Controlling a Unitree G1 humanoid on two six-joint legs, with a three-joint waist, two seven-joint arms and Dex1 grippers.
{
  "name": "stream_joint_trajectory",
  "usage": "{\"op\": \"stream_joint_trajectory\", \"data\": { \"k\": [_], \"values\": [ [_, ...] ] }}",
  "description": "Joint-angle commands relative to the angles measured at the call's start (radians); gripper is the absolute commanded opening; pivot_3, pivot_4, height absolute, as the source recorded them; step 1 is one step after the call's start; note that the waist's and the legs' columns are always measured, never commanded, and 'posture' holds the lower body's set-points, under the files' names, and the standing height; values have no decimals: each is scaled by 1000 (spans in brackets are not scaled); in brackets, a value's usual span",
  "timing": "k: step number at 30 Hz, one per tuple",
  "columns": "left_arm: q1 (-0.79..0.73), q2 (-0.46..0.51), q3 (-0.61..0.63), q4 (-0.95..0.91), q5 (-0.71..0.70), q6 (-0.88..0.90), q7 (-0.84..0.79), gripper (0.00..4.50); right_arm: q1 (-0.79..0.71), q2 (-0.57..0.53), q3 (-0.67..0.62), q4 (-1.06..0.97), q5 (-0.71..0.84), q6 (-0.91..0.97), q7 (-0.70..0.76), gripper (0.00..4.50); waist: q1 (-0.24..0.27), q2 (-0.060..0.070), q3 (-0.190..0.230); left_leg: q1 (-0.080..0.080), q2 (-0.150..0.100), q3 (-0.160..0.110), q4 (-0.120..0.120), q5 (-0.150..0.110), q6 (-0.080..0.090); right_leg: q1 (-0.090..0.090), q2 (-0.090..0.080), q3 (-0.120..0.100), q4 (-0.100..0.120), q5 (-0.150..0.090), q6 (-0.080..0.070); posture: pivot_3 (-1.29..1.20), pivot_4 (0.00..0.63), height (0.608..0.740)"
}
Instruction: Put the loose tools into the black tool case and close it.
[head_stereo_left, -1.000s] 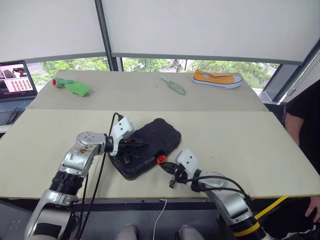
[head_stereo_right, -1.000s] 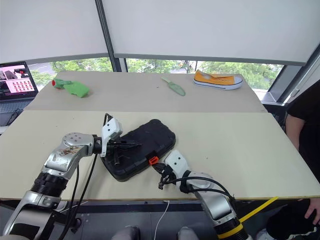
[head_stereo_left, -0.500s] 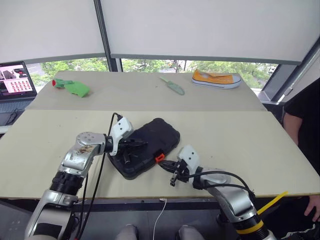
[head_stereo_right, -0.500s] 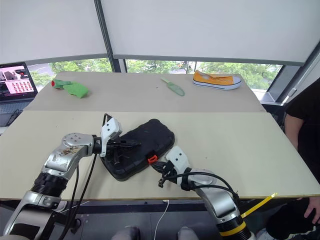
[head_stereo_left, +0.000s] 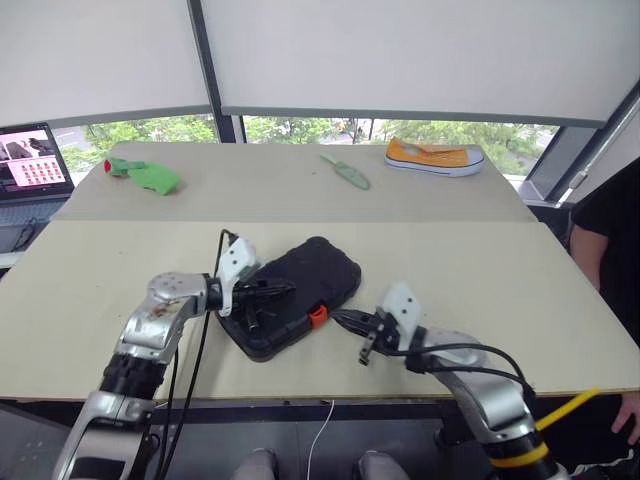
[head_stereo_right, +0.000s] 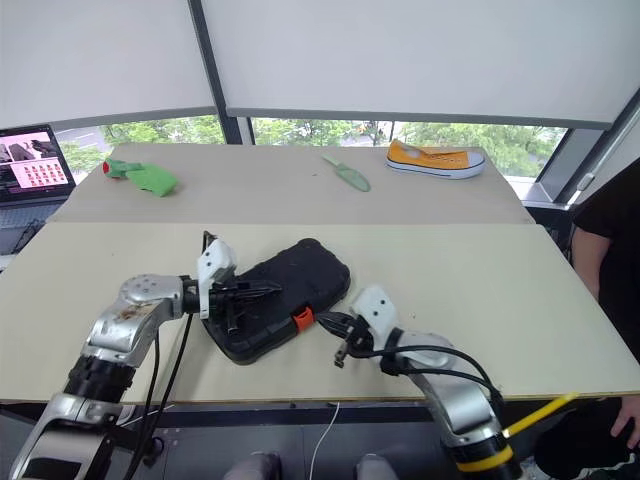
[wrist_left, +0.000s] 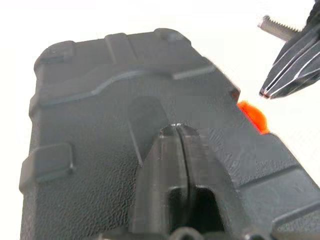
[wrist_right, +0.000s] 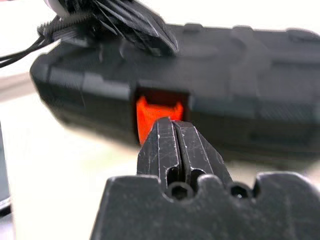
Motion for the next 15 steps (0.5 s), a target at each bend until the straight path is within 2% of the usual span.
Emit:
{"op": "stream_joint_trajectory", "data": {
  "k": [1, 5, 7, 8, 11, 15],
  "values": [
    [121, 62, 141, -13, -75, -98, -65, 1814, 44, -85, -125, -59, 57, -118, 94, 1099, -5, -1, 1, 0, 0, 0, 0, -1, 0, -1, 0, 0, 0, 1, 1, 0, 150, 740],
    [248, 184, 288, -33, -92, -145, -79, 3420, 99, -155, -243, 43, 53, -314, 173, 2577, -13, -1, 9, 0, 1, -1, -6, -2, 0, -3, 3, 0, 1, -4, 2, 0, 150, 740],
    [357, 249, 377, 5, -65, -165, -57, 3981, 113, -200, -287, 136, 59, -470, 281, 3095, -12, -4, 12, 0, 2, -2, -6, -2, 0, -3, 4, -1, 1, -5, 2, 0, 150, 740],
    [392, 268, 402, 16, -62, -164, -48, 4435, 115, -213, -298, 171, 64, -520, 317, 3507, -13, -4, 13, 0, 2, -1, -6, -3, -2, -3, 4, -1, 0, -6, 2, 0, 150, 740],
    [541, 299, 475, 51, 3, -263, -12, 4500, 91, -256, -311, 272, 74, -564, 386, 4457, -10, -6, 21, -1, 0, 0, -5, -3, -2, -3, 0, -1, 0, -7, 4, 0, 150, 740],
    [627, 285, 524, 50, -4, -294, 16, 4500, 51, -268, -306, 367, 57, -648, 431, 4457, 4, -14, 26, -2, 0, 3, -5, -6, -7, -4, -2, -1, -2, -7, -3, 0, 150, 740]
  ]
}}
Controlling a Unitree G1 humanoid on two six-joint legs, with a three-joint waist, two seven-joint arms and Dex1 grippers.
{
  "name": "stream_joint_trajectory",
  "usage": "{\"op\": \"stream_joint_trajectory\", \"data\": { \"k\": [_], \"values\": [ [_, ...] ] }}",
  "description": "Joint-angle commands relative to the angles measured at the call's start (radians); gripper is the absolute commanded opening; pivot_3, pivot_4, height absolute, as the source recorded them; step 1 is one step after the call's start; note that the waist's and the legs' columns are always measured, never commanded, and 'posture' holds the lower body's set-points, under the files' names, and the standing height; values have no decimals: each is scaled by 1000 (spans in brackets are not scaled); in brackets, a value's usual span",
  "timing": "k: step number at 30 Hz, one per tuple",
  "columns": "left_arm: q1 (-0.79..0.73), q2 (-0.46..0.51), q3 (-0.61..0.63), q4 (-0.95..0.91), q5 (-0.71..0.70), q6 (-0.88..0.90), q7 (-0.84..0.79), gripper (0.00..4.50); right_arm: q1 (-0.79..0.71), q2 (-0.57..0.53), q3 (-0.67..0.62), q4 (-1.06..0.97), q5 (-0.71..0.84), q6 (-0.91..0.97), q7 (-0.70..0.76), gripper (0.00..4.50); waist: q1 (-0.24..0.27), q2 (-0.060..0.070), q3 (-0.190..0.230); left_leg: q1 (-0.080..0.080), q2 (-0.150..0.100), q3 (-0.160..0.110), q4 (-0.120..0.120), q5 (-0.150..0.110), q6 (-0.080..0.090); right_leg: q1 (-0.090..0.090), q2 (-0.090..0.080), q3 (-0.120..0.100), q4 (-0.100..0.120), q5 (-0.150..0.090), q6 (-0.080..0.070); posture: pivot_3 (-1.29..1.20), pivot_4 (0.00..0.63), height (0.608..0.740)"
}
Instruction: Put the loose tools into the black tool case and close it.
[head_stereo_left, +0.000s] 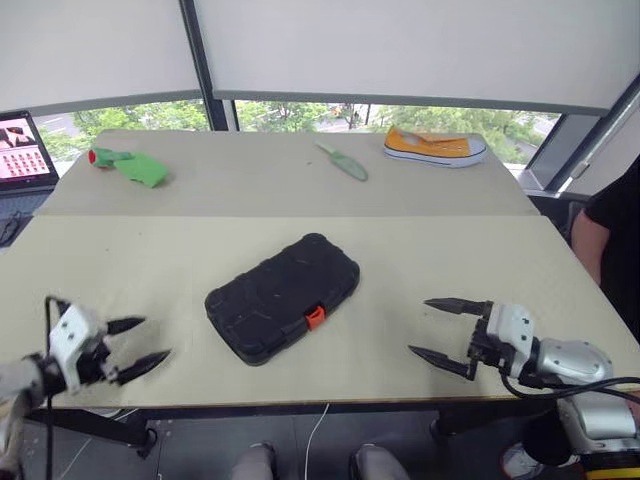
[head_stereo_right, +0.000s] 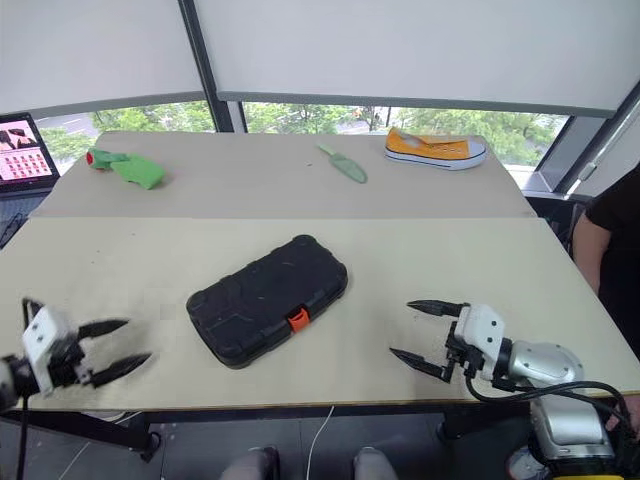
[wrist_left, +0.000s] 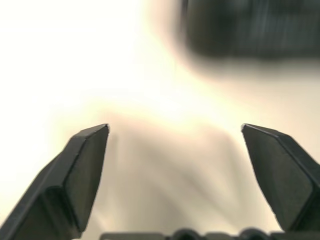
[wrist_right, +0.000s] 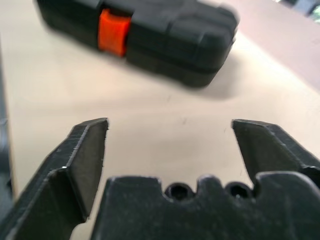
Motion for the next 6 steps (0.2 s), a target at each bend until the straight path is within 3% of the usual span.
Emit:
{"op": "stream_joint_trajectory", "data": {
  "k": [1, 6],
  "values": [
    [42, -7, 64, -37, -3, -34, 51, 4500, -45, -13, -10, 66, 2, -104, 44, 4457, 12, -1, 1, -1, 1, 0, 1, -1, -1, -1, 0, -2, 0, 0, -3, 0, 150, 740],
    [72, -49, 60, -111, 6, -44, 129, 4500, -69, -3, 8, 134, -18, -157, 51, 4457, 22, 0, 1, -1, 1, 1, 1, -3, -4, -1, -1, -3, 0, 1, -5, 0, 150, 740]
  ]
}}
